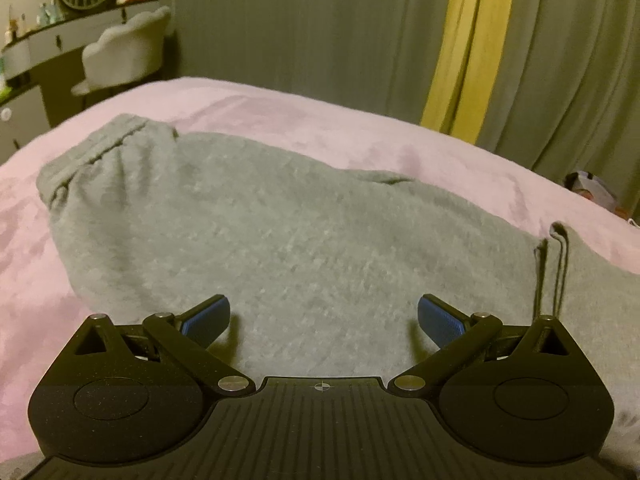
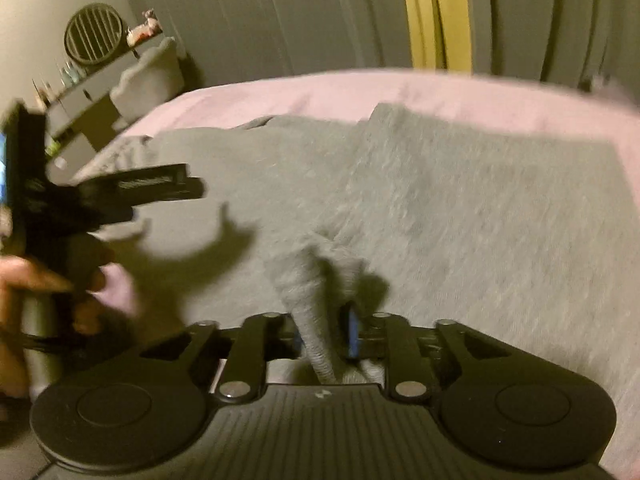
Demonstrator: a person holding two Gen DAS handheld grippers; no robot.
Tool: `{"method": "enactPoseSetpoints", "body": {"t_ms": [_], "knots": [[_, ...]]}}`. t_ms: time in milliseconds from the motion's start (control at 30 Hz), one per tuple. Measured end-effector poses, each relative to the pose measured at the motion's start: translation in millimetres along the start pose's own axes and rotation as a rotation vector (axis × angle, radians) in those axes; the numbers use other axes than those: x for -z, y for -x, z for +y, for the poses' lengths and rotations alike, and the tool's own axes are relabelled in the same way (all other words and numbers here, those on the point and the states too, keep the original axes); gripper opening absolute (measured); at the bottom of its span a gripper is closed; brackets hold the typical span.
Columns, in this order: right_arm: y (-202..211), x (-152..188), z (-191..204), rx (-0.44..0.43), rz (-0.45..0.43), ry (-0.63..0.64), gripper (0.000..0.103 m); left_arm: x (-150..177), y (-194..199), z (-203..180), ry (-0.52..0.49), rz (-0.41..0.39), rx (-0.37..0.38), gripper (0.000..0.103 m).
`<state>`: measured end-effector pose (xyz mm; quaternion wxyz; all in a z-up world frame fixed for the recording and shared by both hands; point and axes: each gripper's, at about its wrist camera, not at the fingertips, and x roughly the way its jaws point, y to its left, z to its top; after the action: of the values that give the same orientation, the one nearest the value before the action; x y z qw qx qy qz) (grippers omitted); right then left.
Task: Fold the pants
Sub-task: 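Open the right gripper while the left gripper pinches the new fold crease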
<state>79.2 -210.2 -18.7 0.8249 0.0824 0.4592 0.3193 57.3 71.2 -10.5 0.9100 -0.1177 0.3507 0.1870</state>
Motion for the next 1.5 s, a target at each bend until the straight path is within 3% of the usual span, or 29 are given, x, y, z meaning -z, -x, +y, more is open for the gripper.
{"method": "enactPoseSetpoints", "body": {"t_ms": [67,167,233,267,333,367,400,467,600,700,767,800,833,900,1033,1100,1167,1233,1300,1367,1400,1500], "knots": [[18.2,-2.6,-13.5,-0.100,-0.040,-0.112,0.060,0.1,2.2,1.9,0.008,-0.004,0.023,0.103],[44.9,-8.2,-40.3,-0.079,-0.159,-0.294,0.068,-0.1,5.6,1.3,0.004,-0.013,0.070,0.103],[56.5,-7.8,-65.0,0.009,-0.181,-0.432,0.075,1.3,7.3,-3.5,-0.026,-0.014,0.090,0.103],[57.7,-7.0,-74.4,0.121,-0.155,-0.467,0.081,2.4,7.3,-7.1,-0.049,-0.015,0.092,0.103],[51.6,-6.4,-82.1,0.345,-0.058,-0.419,0.083,5.4,9.2,-17.0,-0.110,-0.011,0.096,0.103],[50.1,-3.8,-83.5,0.393,-0.029,-0.406,0.082,6.7,9.9,-22.3,-0.135,-0.006,0.112,0.103],[52.4,-2.0,-81.3,0.382,-0.039,-0.407,0.083,8.4,12.8,-26.5,-0.156,-0.002,0.135,0.103],[56.4,-3.1,-68.6,0.384,-0.055,-0.358,0.097,12.3,21.0,-33.7,-0.180,-0.004,0.185,0.103],[55.4,-1.0,-53.9,0.436,-0.066,-0.270,0.099,20.2,38.3,-47.3,-0.208,-0.001,0.330,0.103],[55.8,4.9,-62.2,0.407,-0.094,-0.312,0.099,27.0,38.6,-64.9,-0.251,0.049,0.372,0.103],[54.6,5.9,-65.4,0.395,-0.105,-0.328,0.099,33.3,33.3,-77.8,-0.292,0.090,0.364,0.093],[50.4,3.4,-66.0,0.395,-0.102,-0.331,0.099,35.7,30.2,-82.6,-0.305,0.116,0.369,0.076],[48.7,3.3,-66.3,0.393,-0.098,-0.333,0.099,37.2,26.9,-83.8,-0.298,0.147,0.387,0.071],[46.8,4.5,-66.7,0.389,-0.105,-0.336,0.099,39.1,22.9,-80.4,-0.243,0.201,0.435,0.069],[51.0,7.4,-66.9,0.371,-0.125,-0.355,0.099,38.2,27.4,-70.0,-0.189,0.207,0.474,0.058],[51.7,7.7,-67.3,0.366,-0.126,-0.361,0.099,37.9,22.4,-69.3,-0.178,0.236,0.471,0.060],[48.9,5.7,-68.5,0.365,-0.122,-0.355,0.099,39.0,16.4,-72.1,-0.175,0.275,0.451,0.071],[46.1,5.0,-66.8,0.375,-0.115,-0.337,0.099,40.1,13.0,-77.1,-0.171,0.294,0.469,0.089],[43.7,4.8,-64.7,0.375,-0.108,-0.316,0.099,41.5,11.9,-84.7,-0.187,0.299,0.491,0.088],[44.1,4.6,-66.0,0.360,-0.114,-0.325,0.099,45.1,9.5,-90.8,-0.200,0.312,0.520,0.065],[45.3,4.7,-67.7,0.351,-0.120,-0.339,0.099,47.5,8.2,-93.6,-0.215,0.320,0.515,0.045],[53.3,6.1,-74.8,0.303,-0.137,-0.402,0.099,48.9,11.2,-92.5,-0.229,0.287,0.511,0.029]]}}
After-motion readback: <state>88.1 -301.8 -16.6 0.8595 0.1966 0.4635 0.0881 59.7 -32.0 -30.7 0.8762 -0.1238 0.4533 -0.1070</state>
